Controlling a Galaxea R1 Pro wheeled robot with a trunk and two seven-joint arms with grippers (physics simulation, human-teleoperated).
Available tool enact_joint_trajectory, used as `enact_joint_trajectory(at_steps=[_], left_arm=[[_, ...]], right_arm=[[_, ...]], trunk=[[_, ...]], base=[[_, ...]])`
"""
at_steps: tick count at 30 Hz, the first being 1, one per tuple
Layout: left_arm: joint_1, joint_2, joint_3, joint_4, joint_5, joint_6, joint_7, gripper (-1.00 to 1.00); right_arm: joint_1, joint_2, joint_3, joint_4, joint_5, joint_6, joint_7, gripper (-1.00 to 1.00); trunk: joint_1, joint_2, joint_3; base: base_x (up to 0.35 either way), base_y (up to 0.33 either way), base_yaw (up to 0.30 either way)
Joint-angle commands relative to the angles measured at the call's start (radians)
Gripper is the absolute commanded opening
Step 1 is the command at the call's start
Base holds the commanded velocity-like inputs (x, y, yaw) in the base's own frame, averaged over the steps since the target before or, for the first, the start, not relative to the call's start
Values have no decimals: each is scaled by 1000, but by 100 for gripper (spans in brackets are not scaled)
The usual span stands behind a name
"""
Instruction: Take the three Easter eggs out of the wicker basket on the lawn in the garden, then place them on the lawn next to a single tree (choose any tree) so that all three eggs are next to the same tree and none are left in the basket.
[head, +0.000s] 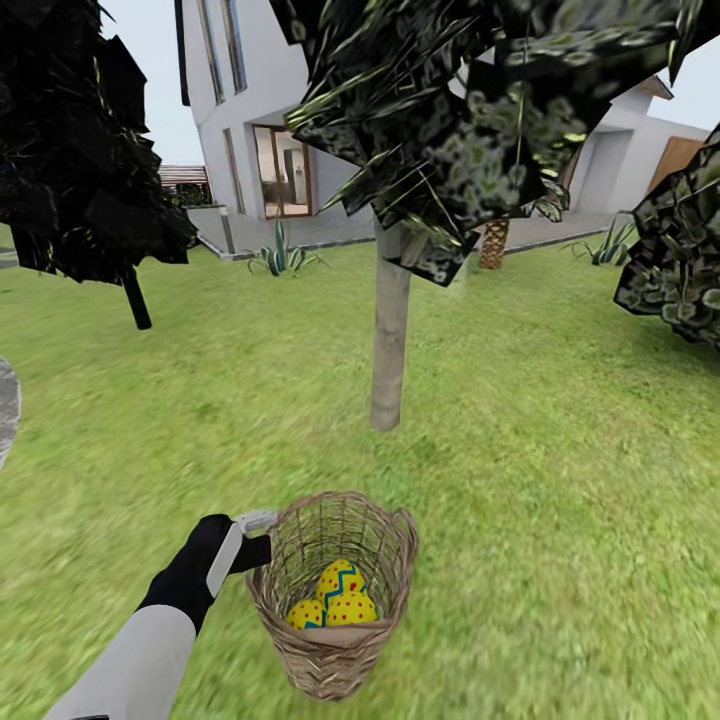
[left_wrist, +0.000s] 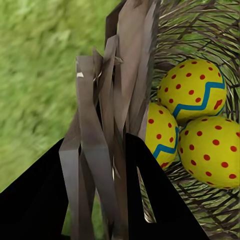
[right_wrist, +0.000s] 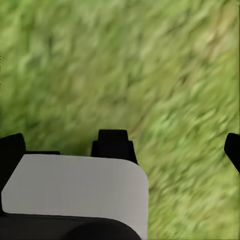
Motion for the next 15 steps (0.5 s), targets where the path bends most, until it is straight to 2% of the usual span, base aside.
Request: enact_joint_trajectory(at_steps=[1, 12, 15], left_arm=[[-1, -1, 3, -1, 20, 2, 9, -100], [-1, -1, 3, 0, 20, 2, 9, -100], [-1, -1, 3, 0, 20, 1, 9, -100]], right_arm=[[0, -1, -8, 3, 8, -5, -1, 100], [-1, -3, -7, 1, 6, -5, 4, 100], [-1, -11, -12, -9, -1, 2, 12, 100]], trunk=[[0, 0, -1], [0, 0, -1], [0, 0, -1]], base=[[318, 0, 0], [318, 0, 0], [318, 0, 0]])
